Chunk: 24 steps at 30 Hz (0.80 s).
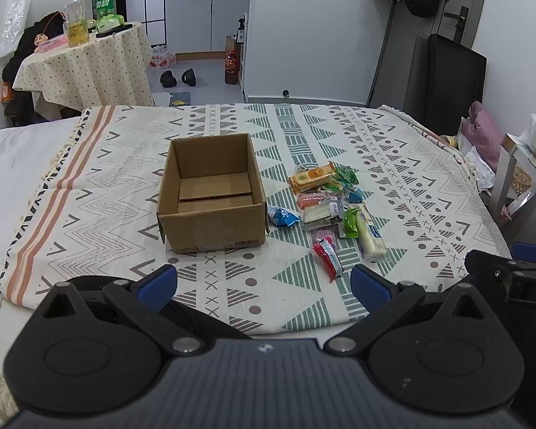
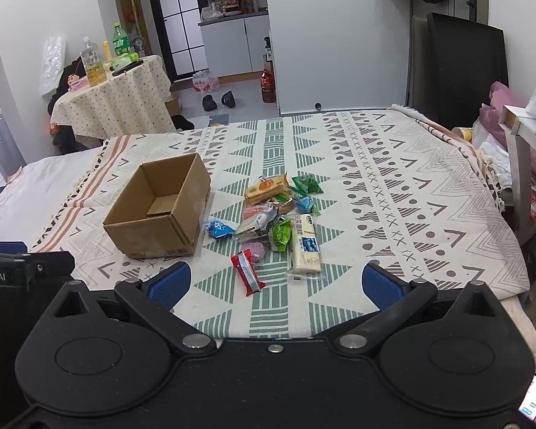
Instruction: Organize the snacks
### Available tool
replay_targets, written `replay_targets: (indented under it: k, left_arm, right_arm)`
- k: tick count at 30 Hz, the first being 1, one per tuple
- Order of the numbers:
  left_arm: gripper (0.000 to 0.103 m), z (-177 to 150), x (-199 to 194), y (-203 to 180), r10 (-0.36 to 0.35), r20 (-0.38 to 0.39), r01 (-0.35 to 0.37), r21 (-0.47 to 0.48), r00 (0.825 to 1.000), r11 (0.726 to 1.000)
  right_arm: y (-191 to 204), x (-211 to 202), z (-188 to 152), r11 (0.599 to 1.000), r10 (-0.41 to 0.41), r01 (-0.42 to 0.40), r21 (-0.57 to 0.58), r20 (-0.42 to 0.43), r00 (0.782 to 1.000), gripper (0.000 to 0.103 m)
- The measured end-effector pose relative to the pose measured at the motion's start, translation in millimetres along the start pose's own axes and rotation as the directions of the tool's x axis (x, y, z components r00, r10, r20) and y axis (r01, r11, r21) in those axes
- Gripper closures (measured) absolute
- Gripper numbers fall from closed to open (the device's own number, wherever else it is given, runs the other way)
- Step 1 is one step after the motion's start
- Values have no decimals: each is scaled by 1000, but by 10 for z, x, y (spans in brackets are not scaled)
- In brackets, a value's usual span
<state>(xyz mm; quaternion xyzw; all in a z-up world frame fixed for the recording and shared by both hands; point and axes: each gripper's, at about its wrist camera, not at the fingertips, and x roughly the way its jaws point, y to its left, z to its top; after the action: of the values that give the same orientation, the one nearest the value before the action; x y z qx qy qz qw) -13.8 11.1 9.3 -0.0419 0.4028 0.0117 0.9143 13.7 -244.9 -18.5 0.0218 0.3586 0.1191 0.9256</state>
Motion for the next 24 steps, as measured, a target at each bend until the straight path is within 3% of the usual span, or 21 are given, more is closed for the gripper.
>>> replay_targets:
  k: [7,24]
  left_arm:
    - [0,39,97,-17,22,11,-22,-11,1000,1000]
    - [1,173,581,-146,-4,-34,3,-32,999,999]
  right_arm:
    - [-96,108,-12,1000,7,-6,24,-11,1000,0]
    - [-371,557,-18,997,18,-13,81,-63,998,0]
